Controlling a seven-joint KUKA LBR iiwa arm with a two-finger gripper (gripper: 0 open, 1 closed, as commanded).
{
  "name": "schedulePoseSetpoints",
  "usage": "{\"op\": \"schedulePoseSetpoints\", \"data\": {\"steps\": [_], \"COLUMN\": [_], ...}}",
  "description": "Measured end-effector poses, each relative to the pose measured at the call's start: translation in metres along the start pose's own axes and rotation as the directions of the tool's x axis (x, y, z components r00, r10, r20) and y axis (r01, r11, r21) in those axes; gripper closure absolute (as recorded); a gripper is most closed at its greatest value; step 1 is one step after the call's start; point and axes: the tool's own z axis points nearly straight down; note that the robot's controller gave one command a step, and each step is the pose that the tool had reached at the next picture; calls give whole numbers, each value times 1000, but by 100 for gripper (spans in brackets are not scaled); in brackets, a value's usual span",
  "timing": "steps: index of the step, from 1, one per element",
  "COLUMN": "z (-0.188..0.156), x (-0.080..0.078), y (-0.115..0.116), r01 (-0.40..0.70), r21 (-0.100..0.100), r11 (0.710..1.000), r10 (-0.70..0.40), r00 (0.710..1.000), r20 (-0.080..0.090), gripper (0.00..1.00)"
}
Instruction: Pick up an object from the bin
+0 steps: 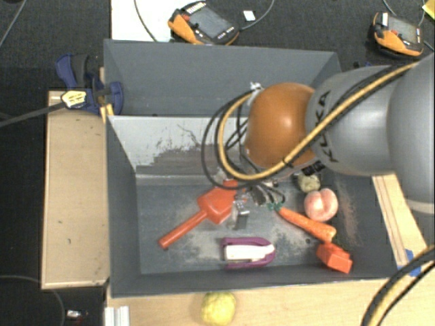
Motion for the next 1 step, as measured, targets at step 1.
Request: {"op": "schedulePoseSetpoints", "data": {"steps": [1], "z": [-24], "x": [-10], "y": [34], "r01": [182], "r21": [2], "r11": [983], "r10": [-182], "r00": [983], "r20": [5], "gripper": [0]}}
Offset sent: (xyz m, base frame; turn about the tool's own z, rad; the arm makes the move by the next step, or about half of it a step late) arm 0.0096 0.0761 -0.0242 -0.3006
